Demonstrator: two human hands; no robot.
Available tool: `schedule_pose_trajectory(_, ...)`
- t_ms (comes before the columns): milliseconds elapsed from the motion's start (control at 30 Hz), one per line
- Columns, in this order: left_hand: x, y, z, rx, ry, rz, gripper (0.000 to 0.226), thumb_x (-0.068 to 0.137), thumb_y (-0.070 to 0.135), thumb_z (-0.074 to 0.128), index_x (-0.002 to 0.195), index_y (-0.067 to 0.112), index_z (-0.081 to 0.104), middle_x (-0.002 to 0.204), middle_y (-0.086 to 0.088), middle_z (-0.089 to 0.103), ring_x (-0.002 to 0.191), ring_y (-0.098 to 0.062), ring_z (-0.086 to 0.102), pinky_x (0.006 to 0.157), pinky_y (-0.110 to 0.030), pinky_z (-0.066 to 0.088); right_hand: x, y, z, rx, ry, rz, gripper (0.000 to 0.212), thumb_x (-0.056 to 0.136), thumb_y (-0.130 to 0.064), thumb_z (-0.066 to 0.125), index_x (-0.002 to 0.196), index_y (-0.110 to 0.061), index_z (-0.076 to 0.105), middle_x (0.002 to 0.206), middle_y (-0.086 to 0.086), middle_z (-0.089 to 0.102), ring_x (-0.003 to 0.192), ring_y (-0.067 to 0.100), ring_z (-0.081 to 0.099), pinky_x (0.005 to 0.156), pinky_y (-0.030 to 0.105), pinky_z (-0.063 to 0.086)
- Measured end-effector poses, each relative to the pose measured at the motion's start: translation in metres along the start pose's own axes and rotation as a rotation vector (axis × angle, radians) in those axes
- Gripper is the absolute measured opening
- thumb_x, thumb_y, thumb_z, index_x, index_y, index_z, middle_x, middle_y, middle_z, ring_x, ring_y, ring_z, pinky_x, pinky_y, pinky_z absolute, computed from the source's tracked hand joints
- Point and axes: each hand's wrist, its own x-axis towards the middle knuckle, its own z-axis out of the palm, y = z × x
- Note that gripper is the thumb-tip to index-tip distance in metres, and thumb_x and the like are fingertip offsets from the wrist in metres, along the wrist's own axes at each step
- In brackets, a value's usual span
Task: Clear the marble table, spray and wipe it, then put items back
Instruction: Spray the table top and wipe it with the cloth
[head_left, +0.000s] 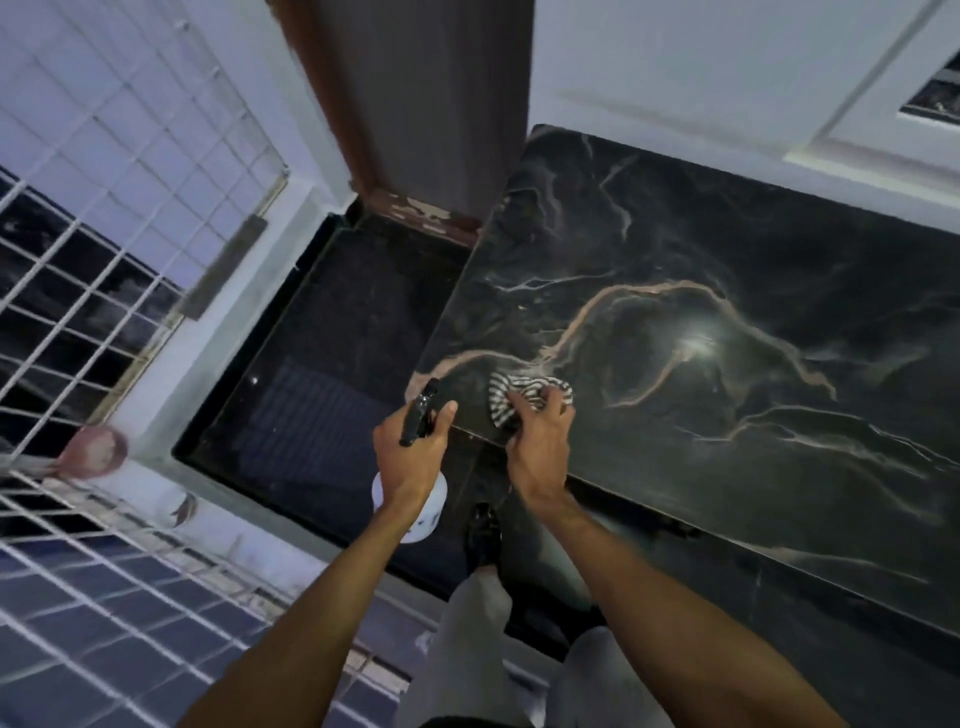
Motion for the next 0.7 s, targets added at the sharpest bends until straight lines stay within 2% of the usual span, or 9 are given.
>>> schedule_pose_trajectory(67, 0.017, -0.008, -0.017, 0.008, 0.031, -0.01, 0.052, 0.093, 0.023, 0.079, 0.052, 0.032, 0.048, 0.05, 0.018, 0.053, 0.049, -0.001, 0.048, 0.053, -0.011, 0.036, 0.004, -0.025, 0.016, -0.084, -0.074, -0.136, 0.076, 0.078, 0.01, 0.055, 0.143, -0.03, 0.052, 0.148, 0.01, 0.031, 0.127, 0.037, 0.039, 0.089, 0.049, 0.058)
schedule_pose_trajectory(133, 0.032, -0.015, -0.03, 0.005, 0.046, -0.034, 0.048, 0.093, 0.02, 0.078, 0.055, 0.022, 0.048, 0.051, 0.015, 0.052, 0.049, -0.003, 0.047, 0.053, -0.014, 0.037, 0.004, -0.047, 0.035, -0.174, -0.214, -0.413, 0.081, 0.074, 0.006, 0.06, 0.144, -0.033, 0.049, 0.15, 0.009, 0.031, 0.128, 0.038, 0.039, 0.088, 0.046, 0.058)
schedule_pose_trajectory(200, 0.048, -0.019, -0.04, -0.003, 0.062, -0.028, 0.044, 0.092, 0.021, 0.079, 0.057, 0.017, 0.052, 0.054, 0.013, 0.056, 0.052, -0.004, 0.05, 0.055, -0.013, 0.039, 0.029, -0.061, 0.04, -0.192, -0.229, -0.544, 0.078, 0.073, 0.005, 0.063, 0.14, -0.034, 0.054, 0.147, 0.009, 0.035, 0.126, 0.036, 0.042, 0.087, 0.045, 0.057)
schedule_pose_trajectory(233, 0.055, -0.02, -0.043, -0.008, 0.067, -0.018, 0.044, 0.092, 0.023, 0.08, 0.057, 0.017, 0.053, 0.056, 0.01, 0.058, 0.053, -0.005, 0.052, 0.056, -0.012, 0.04, 0.05, -0.064, 0.036, -0.174, -0.188, -0.499, 0.076, 0.074, 0.006, 0.061, 0.139, -0.034, 0.057, 0.145, 0.009, 0.038, 0.123, 0.035, 0.043, 0.089, 0.045, 0.057)
schedule_pose_trajectory(333, 0.08, -0.012, -0.044, -0.049, 0.076, 0.003, 0.048, 0.091, 0.027, 0.081, 0.057, 0.008, 0.053, 0.055, -0.006, 0.056, 0.051, -0.007, 0.048, 0.056, -0.018, 0.043, 0.113, -0.065, 0.013, -0.097, -0.062, -0.182, 0.074, 0.078, 0.006, 0.055, 0.142, -0.031, 0.054, 0.144, 0.01, 0.038, 0.123, 0.035, 0.042, 0.098, 0.048, 0.053)
schedule_pose_trajectory(367, 0.087, -0.006, -0.043, -0.058, 0.072, 0.007, 0.049, 0.091, 0.027, 0.081, 0.057, 0.006, 0.052, 0.054, -0.007, 0.054, 0.051, -0.008, 0.048, 0.056, -0.021, 0.044, 0.12, -0.063, 0.008, -0.121, -0.062, -0.169, 0.074, 0.08, 0.004, 0.056, 0.144, -0.03, 0.052, 0.146, 0.011, 0.035, 0.125, 0.036, 0.041, 0.099, 0.049, 0.053)
schedule_pose_trajectory(500, 0.119, 0.032, -0.024, -0.081, 0.018, 0.027, 0.046, 0.091, 0.026, 0.08, 0.06, 0.002, 0.057, 0.056, -0.012, 0.059, 0.056, -0.03, 0.058, 0.06, -0.038, 0.05, 0.13, -0.047, -0.012, -0.195, -0.14, -0.355, 0.073, 0.083, 0.004, 0.054, 0.146, -0.033, 0.05, 0.15, 0.009, 0.033, 0.13, 0.034, 0.038, 0.096, 0.045, 0.056)
schedule_pose_trajectory(633, 0.155, 0.072, 0.008, -0.057, -0.009, 0.061, 0.043, 0.09, 0.031, 0.081, 0.06, 0.011, 0.059, 0.056, -0.005, 0.062, 0.058, -0.03, 0.062, 0.061, -0.04, 0.052, 0.186, -0.028, -0.046, -0.041, 0.015, -0.008, 0.072, 0.081, 0.005, 0.05, 0.145, -0.028, 0.054, 0.15, 0.011, 0.032, 0.129, 0.037, 0.038, 0.113, 0.047, 0.041)
schedule_pose_trajectory(700, 0.167, 0.09, 0.028, -0.051, -0.014, 0.088, 0.042, 0.089, 0.032, 0.082, 0.058, 0.015, 0.058, 0.056, -0.003, 0.062, 0.056, -0.026, 0.061, 0.059, -0.037, 0.052, 0.196, -0.033, -0.05, -0.08, -0.053, -0.124, 0.073, 0.082, 0.005, 0.05, 0.147, -0.029, 0.049, 0.149, 0.011, 0.031, 0.132, 0.036, 0.034, 0.11, 0.049, 0.045)
